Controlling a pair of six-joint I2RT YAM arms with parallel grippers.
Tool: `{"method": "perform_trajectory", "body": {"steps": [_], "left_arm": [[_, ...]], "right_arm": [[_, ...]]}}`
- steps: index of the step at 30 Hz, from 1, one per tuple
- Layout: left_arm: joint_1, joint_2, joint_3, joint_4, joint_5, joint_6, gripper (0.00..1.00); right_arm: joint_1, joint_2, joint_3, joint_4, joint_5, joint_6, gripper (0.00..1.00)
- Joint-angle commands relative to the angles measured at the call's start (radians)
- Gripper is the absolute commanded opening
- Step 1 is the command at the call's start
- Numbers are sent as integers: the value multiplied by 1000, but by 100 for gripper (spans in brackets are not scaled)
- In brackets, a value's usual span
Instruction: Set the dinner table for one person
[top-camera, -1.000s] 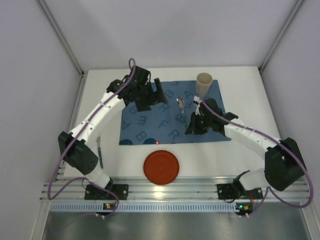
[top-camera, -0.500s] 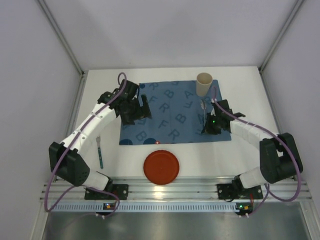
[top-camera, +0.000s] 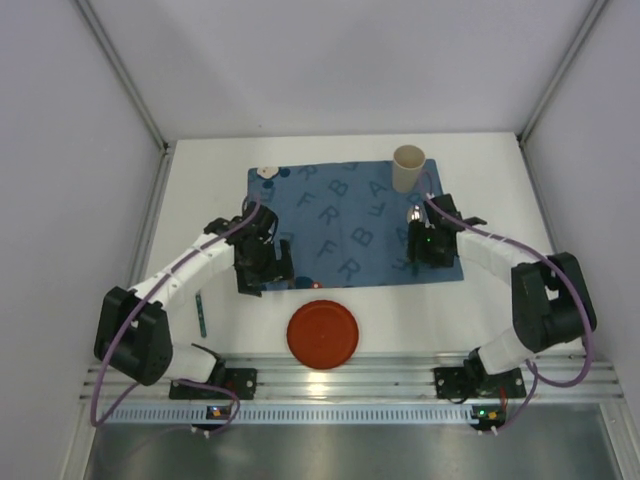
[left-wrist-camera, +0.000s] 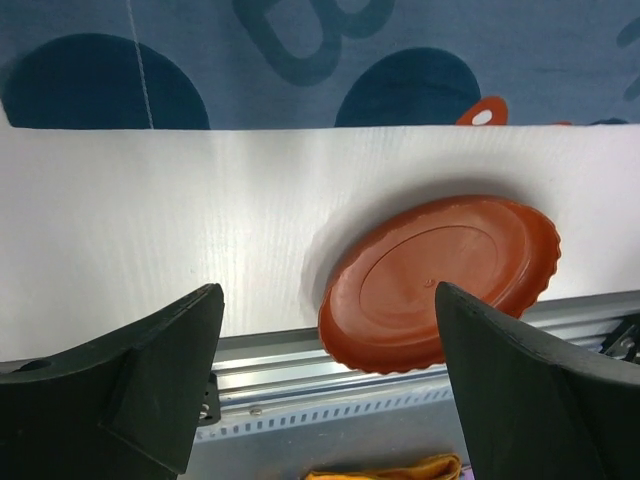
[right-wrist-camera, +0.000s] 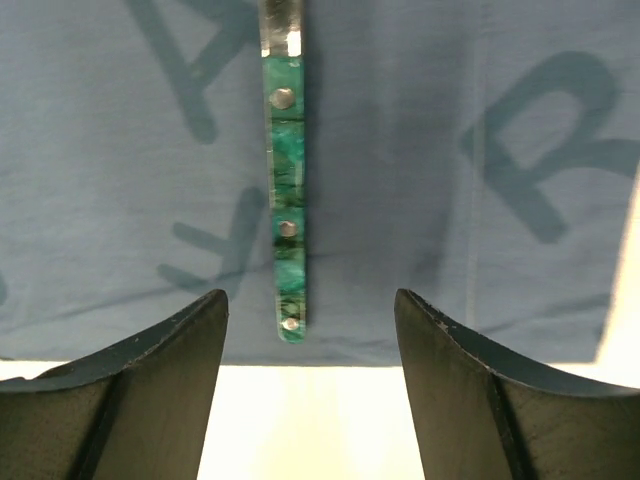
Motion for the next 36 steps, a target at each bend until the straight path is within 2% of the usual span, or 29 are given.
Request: {"method": "perform_trajectory", "body": {"steps": [1,6,13,14,16,17,18,20,24,28,30,33,36], "left_arm": [[-11,-35,-44,86,87,42,91],[-66,13,-119,129,159,77,83],[-124,100,-251,304,216,65,79],[-125,131,-261,330,213,64,75],[-126,186,-267,353,224,71,65],[-125,200,-270,368,235,73,39],[-125,212,-270,396,254,77,30],[-126,223,-253,401,285,79,0],[-128,156,-169,311,325,108,0],[-125,108,30,127,292,159,0],[-121,117,136,108,249,165,0],[-117,188,247,131,213,151,0],[-106,321,396,138,148,130,0]], "right_arm": [[-12,-43,71,-78,130,-20,68],[-14,-123,117,-160,135,-14,69],[-14,-187,160,-236,128,-20,70],[-14,-192,165,-253,129,-28,70],[-14,-196,177,-272,138,-37,70],[-14,-198,180,-276,141,-43,69],[-14,-200,183,-281,152,-52,70],[-14,-204,194,-296,160,-61,69],[-17,-219,197,-318,175,-64,69],[-17,-258,162,-315,167,-52,69],[-17,-282,143,-319,172,-41,69],[-18,-324,123,-324,169,-29,69],[-17,-359,111,-341,157,-29,69]]}}
